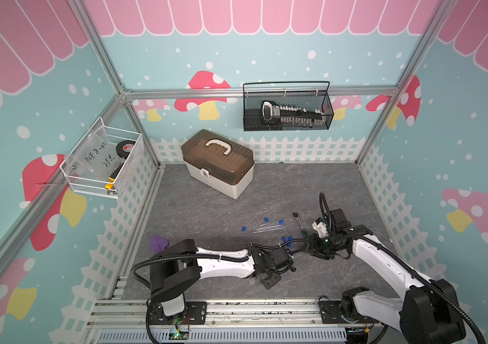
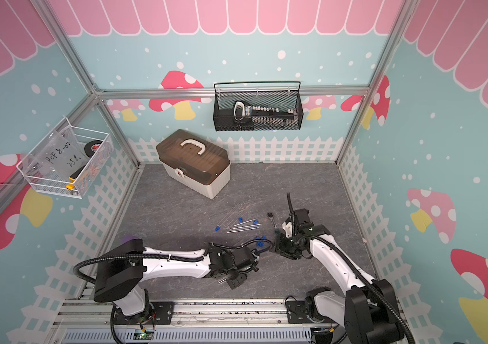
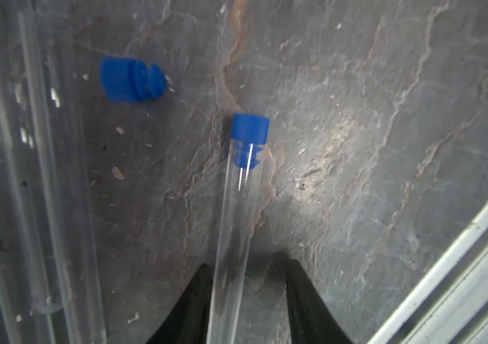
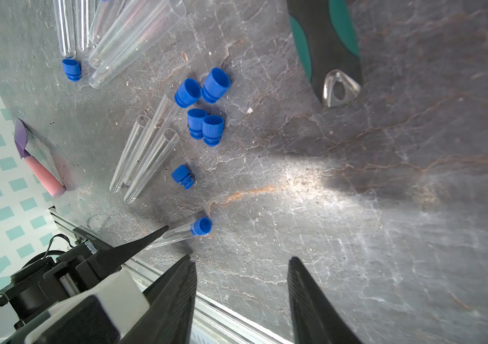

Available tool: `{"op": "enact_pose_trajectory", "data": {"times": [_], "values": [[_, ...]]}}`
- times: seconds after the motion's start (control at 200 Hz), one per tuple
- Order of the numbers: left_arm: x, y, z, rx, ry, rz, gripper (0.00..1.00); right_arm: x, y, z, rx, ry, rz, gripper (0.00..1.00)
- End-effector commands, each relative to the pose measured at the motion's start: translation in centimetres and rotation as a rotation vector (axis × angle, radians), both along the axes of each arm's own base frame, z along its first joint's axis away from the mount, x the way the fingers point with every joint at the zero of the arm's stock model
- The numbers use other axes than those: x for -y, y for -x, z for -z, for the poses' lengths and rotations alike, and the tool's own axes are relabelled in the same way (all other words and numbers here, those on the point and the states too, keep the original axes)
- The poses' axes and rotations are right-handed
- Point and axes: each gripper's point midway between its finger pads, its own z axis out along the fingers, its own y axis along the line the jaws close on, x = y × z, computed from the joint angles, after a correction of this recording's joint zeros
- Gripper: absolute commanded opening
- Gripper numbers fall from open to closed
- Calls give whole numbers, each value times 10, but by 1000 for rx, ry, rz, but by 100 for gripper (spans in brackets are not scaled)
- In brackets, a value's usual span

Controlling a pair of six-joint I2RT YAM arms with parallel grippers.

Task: Remove stoppers from test tubes
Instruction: Pick up the test tube at the center of the board.

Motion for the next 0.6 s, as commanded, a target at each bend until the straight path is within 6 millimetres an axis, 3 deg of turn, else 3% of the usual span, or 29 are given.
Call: {"op": "enact_pose_trajectory", "data": {"times": [0.0, 0.16, 0.4, 0.445, 0.595], "values": [[-7, 2, 12, -2, -37, 3, 31, 4, 11, 4, -25, 20, 0, 51], [-19, 0, 19, 8, -81, 5, 28, 4, 10, 4, -23, 17, -2, 51], [-28, 1, 24, -6, -135, 55, 5, 3, 4, 0, -11, 23, -12, 51], [-29, 0, 21, -5, -136, 58, 0, 3, 3, 0, -11, 22, -13, 51], [-29, -10, -3, 30, -124, 81, 0, 2, 4, -7, -8, 22, -25, 51]]}}
